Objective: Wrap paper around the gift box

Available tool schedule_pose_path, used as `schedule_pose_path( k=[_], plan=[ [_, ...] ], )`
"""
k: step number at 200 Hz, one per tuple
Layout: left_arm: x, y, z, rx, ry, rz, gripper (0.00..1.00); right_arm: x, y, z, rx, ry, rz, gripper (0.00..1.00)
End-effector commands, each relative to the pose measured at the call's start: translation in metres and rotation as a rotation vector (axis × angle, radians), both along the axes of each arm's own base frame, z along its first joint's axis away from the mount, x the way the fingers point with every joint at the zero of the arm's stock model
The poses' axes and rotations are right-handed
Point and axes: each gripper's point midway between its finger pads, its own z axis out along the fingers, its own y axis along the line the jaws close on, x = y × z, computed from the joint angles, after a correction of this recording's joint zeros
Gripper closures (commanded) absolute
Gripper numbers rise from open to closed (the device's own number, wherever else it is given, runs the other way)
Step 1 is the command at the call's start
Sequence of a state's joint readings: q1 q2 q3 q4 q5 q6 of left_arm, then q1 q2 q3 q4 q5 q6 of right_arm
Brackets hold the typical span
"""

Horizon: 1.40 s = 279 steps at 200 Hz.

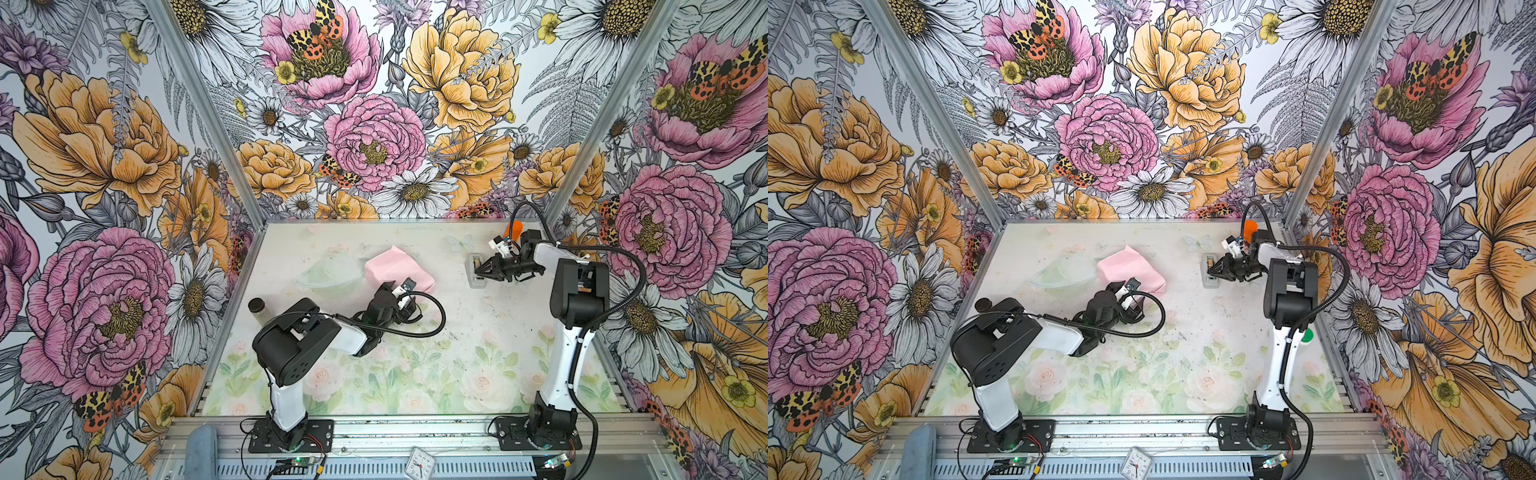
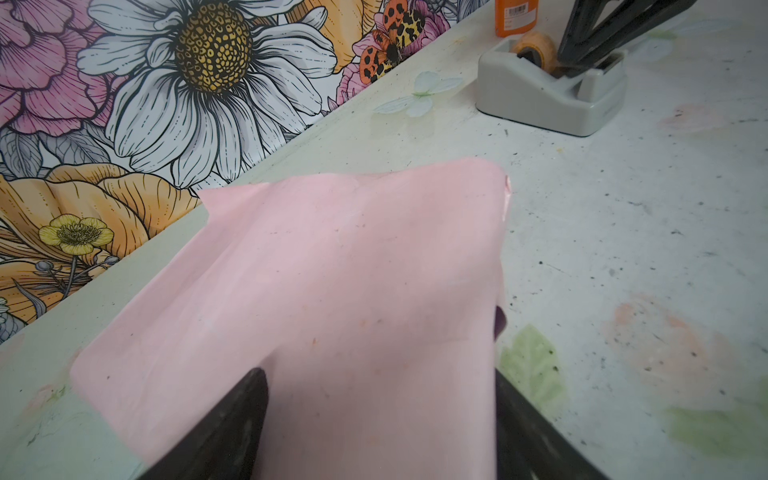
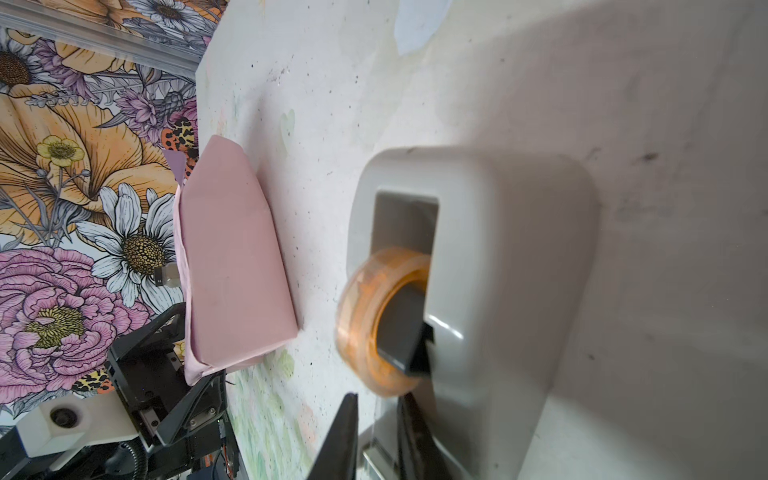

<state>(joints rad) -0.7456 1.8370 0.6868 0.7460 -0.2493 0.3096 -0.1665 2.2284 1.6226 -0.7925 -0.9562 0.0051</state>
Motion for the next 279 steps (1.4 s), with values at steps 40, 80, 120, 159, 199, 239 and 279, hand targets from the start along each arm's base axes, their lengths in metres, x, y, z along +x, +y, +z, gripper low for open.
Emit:
schedule_pose_path(
  k=[40,80,120,159,199,239,279],
  plan=[
    [-0.007,0.014,-0.042,0.051,0.133,0.021,0.2,0.0,0.004,-0.002,0.092,0.014,0.015,0.84],
    [-0.007,0.015,-0.041,0.053,0.131,0.024,0.2,0.001,0.004,0.0,0.113,0.01,0.014,0.87],
    [-0.008,0.016,-0.041,0.053,0.13,0.026,0.2,0.0,0.004,0.009,0.13,-0.007,0.016,0.96],
    [-0.007,0.017,-0.04,0.056,0.128,0.03,0.2,-0.007,0.004,0.029,0.161,-0.054,0.019,1.0],
    [-0.007,0.018,-0.036,0.057,0.123,0.032,0.2,-0.014,0.003,0.047,0.18,-0.077,-0.001,1.0],
    [-0.008,0.018,-0.034,0.057,0.121,0.033,0.2,-0.02,0.001,0.046,0.184,-0.064,-0.026,1.0],
    [-0.008,0.019,-0.033,0.056,0.121,0.034,0.2,-0.03,0.003,0.051,0.197,-0.083,-0.041,1.0]
  ],
)
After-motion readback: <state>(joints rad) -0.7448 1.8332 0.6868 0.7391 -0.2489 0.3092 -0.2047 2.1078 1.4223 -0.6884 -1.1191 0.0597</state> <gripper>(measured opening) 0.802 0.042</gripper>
